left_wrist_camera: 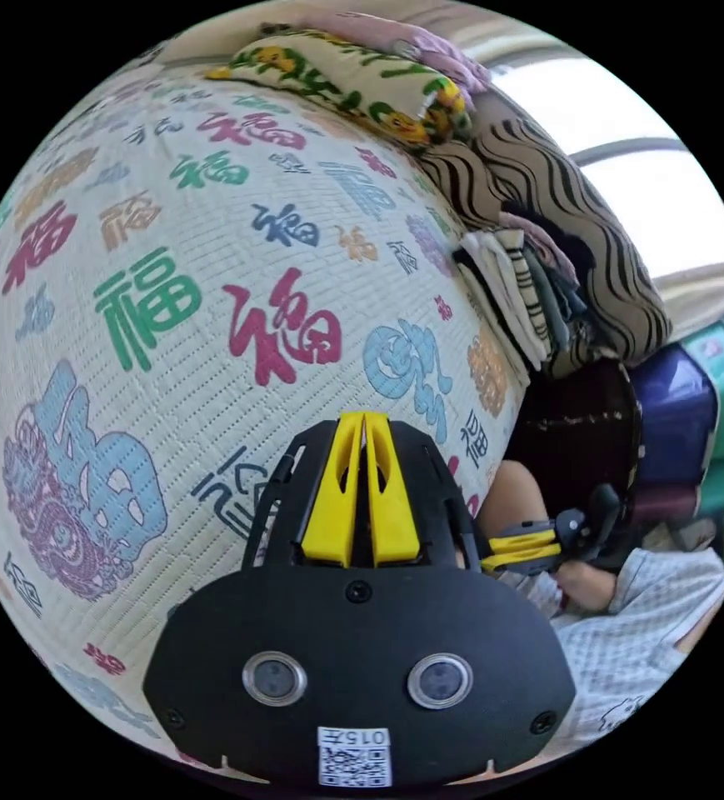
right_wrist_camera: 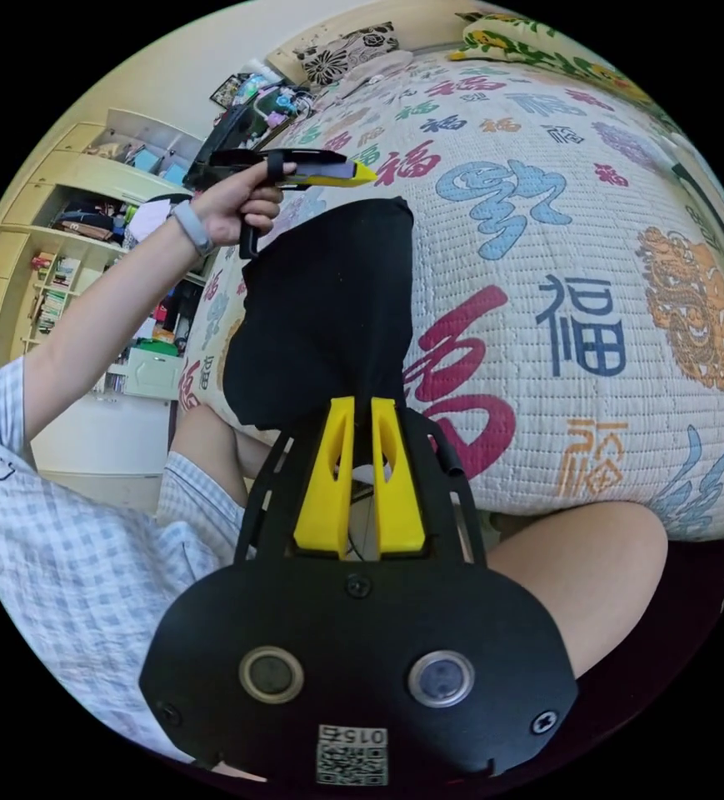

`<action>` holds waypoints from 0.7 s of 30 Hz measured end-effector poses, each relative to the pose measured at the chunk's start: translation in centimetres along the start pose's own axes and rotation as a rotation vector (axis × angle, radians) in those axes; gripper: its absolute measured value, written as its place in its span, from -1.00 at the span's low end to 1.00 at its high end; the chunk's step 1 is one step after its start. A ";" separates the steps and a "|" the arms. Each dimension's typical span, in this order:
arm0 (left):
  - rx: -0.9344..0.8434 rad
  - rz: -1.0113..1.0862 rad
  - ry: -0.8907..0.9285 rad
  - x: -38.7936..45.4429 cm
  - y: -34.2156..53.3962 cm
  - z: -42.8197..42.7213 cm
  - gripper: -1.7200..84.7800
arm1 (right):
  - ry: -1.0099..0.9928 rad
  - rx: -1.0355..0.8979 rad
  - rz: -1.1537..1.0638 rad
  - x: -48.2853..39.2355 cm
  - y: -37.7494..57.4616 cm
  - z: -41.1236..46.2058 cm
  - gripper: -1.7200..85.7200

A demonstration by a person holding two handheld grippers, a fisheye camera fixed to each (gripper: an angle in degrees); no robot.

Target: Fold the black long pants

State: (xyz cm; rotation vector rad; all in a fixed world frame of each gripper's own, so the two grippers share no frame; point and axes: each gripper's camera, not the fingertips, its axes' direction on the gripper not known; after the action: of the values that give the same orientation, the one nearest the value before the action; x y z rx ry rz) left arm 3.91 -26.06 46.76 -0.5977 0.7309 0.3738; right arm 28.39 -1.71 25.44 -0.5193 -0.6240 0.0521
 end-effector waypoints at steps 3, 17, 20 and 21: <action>-0.125 0.210 -0.095 4.9 -0.6 1.9 -0.80 | 0.002 0.006 -0.008 -0.2 0.0 -0.2 -0.86; -0.210 0.261 -0.184 4.3 -2.0 3.1 -0.95 | 0.043 0.023 -0.029 -0.9 1.3 -1.5 -0.88; -0.191 0.244 -0.212 2.6 -0.2 4.2 -0.92 | 0.023 -0.023 0.105 1.4 0.8 0.5 -0.83; -0.124 0.217 -0.174 2.4 0.7 3.0 -0.89 | 0.009 -0.008 0.121 1.5 1.0 0.1 -0.82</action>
State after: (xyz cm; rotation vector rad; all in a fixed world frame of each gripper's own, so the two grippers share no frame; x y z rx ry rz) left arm 6.75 -23.41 46.57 -0.5953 0.6092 0.6674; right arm 29.64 -0.50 25.90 -0.5647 -0.5840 0.1614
